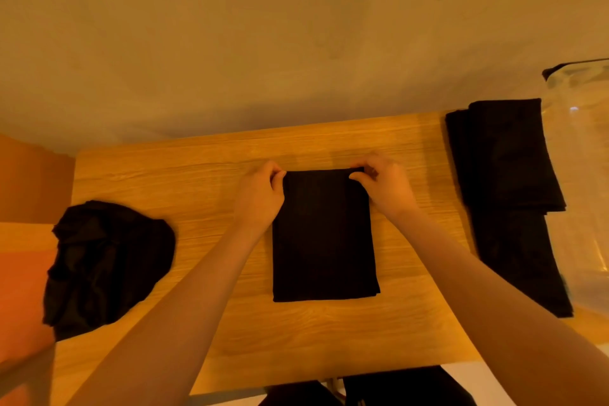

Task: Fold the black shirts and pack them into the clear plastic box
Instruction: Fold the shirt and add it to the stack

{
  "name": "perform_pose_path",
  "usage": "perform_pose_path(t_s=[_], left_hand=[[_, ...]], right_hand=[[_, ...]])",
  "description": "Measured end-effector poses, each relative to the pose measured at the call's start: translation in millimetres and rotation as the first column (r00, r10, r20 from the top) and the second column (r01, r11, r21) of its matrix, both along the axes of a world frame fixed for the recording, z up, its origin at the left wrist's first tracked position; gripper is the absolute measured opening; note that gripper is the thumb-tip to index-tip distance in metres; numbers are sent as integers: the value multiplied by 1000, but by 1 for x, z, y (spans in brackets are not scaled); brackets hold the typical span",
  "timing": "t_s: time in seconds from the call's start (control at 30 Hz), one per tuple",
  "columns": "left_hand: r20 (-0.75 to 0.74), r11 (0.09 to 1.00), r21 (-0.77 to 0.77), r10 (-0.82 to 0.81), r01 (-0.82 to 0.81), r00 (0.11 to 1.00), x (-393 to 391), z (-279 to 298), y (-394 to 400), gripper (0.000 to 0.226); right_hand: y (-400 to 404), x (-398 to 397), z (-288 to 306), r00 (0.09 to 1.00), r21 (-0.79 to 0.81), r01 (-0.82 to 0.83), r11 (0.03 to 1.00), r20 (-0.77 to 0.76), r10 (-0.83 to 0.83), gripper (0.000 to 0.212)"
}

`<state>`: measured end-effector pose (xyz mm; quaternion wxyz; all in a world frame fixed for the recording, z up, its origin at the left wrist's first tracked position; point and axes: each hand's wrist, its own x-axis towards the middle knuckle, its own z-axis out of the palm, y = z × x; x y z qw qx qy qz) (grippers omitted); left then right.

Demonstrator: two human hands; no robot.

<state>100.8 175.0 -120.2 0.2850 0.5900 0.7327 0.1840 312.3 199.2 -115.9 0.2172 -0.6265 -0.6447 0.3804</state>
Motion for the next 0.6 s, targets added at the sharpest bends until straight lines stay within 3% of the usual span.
perform_pose_path(t_s=[0.23, 0.4, 0.47, 0.53, 0.6], left_hand=[[61, 998, -18, 63, -62, 996, 1, 1, -1, 12], [-217, 999, 52, 21, -10, 976, 2, -1, -3, 15], [-322, 977, 197, -10, 78, 947, 6, 2, -6, 8], [-385, 916, 299, -140, 267, 912, 14, 2, -14, 15], [-459, 832, 239, -357, 500, 814, 21, -6, -26, 28]], right_hand=[[4, -3, 2, 990, -27, 65, 998, -121, -68, 13], [8, -11, -9, 1000, 16, 11, 1000, 28, -11, 20], [4, -11, -7, 988, 180, -51, 982, 152, 24, 24], [-4, -12, -7, 943, 361, -205, 910, 322, 84, 29], [-15, -15, -12, 851, 356, -415, 837, 477, 219, 36]])
